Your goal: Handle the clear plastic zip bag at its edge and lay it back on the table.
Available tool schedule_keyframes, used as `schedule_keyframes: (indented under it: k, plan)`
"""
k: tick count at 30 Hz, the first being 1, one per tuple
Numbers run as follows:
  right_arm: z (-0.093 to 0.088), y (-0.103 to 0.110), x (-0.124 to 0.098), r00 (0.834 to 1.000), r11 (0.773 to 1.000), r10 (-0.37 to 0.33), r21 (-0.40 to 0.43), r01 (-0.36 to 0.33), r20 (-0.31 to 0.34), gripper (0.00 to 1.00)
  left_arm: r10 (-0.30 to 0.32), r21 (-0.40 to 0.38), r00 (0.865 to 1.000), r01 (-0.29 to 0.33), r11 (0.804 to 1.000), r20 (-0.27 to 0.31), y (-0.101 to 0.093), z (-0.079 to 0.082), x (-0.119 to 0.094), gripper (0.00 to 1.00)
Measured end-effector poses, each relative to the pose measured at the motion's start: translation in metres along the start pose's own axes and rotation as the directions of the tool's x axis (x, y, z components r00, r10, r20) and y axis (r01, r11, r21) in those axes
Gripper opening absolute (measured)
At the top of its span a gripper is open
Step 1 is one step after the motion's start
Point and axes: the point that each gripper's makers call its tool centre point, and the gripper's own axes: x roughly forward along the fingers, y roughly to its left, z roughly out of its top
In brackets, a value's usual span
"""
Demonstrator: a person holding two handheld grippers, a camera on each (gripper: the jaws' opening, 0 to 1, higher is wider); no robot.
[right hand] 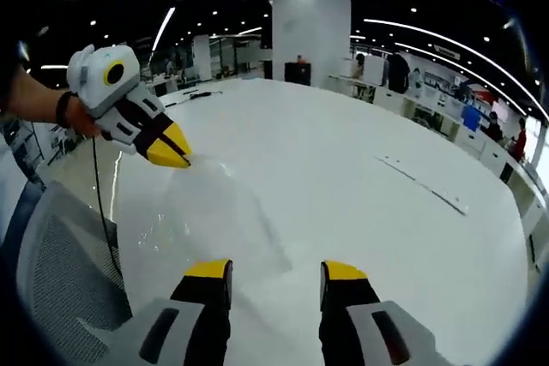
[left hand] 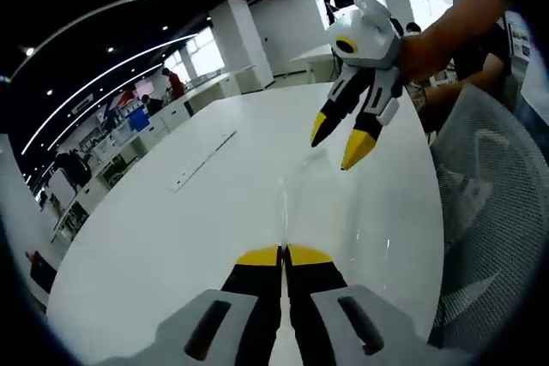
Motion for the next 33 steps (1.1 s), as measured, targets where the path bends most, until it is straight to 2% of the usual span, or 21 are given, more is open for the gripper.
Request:
schedule_keyframes:
  k: [5, 9, 15, 24, 28, 33]
  plan:
    - [-0.004, 0.003, 0.000, 0.999, 1.000, 0.027, -0.016, -0.027, -0.021, 0.22, -0.008, 0.008, 1.000, 0.008, 1.000, 0.003, -0.002, 0.001, -0.001, 0.00]
    - [-0.005, 0.004, 0.001, 0.999, 0.999, 0.040, -0.023, -0.041, -0.037, 0.18, -0.010, 0.010, 1.000, 0.009, 1.000, 0.006, -0.002, 0.003, -0.002, 0.00]
    - [-0.004, 0.009, 0.000, 0.997, 0.998, 0.060, -0.015, -0.061, -0.042, 0.03, -0.013, 0.012, 1.000, 0.013, 1.000, 0.006, -0.004, 0.004, -0.003, 0.00]
    - [-0.008, 0.020, 0.001, 0.994, 0.996, 0.080, -0.026, -0.082, -0.078, 0.00, -0.021, 0.014, 1.000, 0.021, 1.000, -0.008, -0.008, -0.002, -0.003, 0.00]
    - [-0.008, 0.022, 0.000, 0.994, 0.997, 0.057, -0.052, -0.062, -0.091, 0.00, -0.026, -0.001, 1.000, 0.026, 1.000, -0.014, -0.009, -0.003, -0.002, 0.00]
    - [-0.009, 0.018, -0.002, 0.993, 0.995, 0.035, -0.084, -0.044, -0.109, 0.00, -0.013, -0.003, 1.000, 0.013, 1.000, -0.010, -0.007, -0.002, -0.006, 0.12]
